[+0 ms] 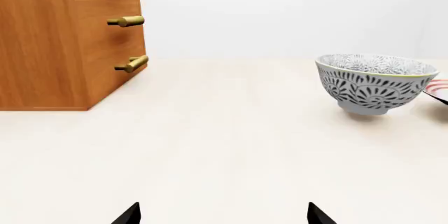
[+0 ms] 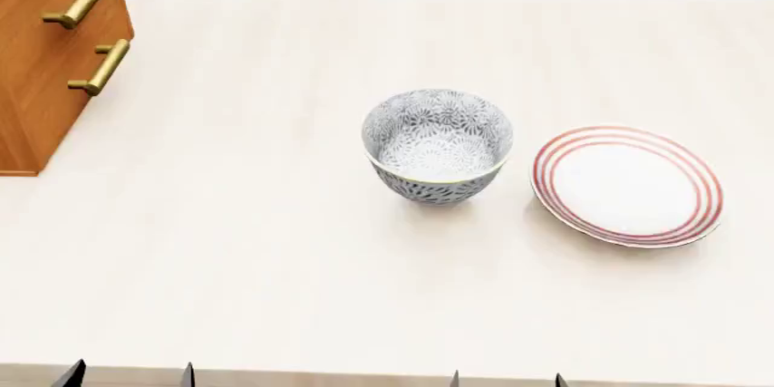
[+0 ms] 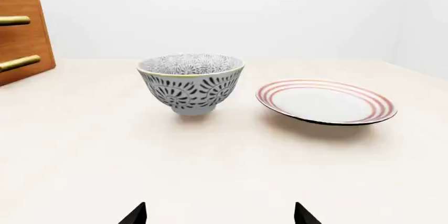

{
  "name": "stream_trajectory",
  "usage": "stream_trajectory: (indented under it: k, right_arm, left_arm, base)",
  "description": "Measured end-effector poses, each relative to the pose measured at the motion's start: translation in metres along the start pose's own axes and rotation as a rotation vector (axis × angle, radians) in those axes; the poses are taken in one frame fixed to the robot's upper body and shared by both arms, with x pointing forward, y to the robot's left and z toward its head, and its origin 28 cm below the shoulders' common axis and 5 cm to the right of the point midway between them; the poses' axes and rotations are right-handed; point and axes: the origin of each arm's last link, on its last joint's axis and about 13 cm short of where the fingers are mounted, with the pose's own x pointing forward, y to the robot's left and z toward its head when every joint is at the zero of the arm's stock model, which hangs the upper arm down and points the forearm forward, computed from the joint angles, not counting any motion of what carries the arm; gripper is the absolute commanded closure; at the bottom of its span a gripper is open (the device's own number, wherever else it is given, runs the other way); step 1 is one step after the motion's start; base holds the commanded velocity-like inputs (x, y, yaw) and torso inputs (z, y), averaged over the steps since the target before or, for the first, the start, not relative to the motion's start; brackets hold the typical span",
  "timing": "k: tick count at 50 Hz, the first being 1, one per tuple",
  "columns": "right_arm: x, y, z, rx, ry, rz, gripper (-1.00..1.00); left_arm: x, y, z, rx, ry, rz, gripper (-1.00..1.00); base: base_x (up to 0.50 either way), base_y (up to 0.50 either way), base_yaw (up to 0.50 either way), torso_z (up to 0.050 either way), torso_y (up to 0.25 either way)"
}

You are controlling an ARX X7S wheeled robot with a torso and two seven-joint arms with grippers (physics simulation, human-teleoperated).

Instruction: Put the bowl on top of the cabinet.

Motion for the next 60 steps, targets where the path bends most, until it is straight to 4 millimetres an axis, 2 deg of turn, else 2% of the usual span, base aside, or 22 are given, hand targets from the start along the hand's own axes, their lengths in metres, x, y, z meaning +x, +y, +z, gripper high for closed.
stream_trajectory:
  k: [37, 60]
  right_arm:
    - [0.001, -0.0009, 0.0028, 0.025, 0.016, -0.026, -1.0]
    - [0.0013, -0.0005, 0.0031, 0.026, 0.015, -0.021, -1.0]
  left_arm:
    - [-0.0003, -0.0009, -0.0009, 0.004, 0.004, -0.008, -1.0]
    - [-0.0008, -0.0005, -0.0004, 0.004, 0.002, -0.007, -1.0]
  base:
    - [0.0, 0.0, 0.0, 0.0, 0.0]
    - [0.18, 0.0, 0.0, 0.0, 0.0]
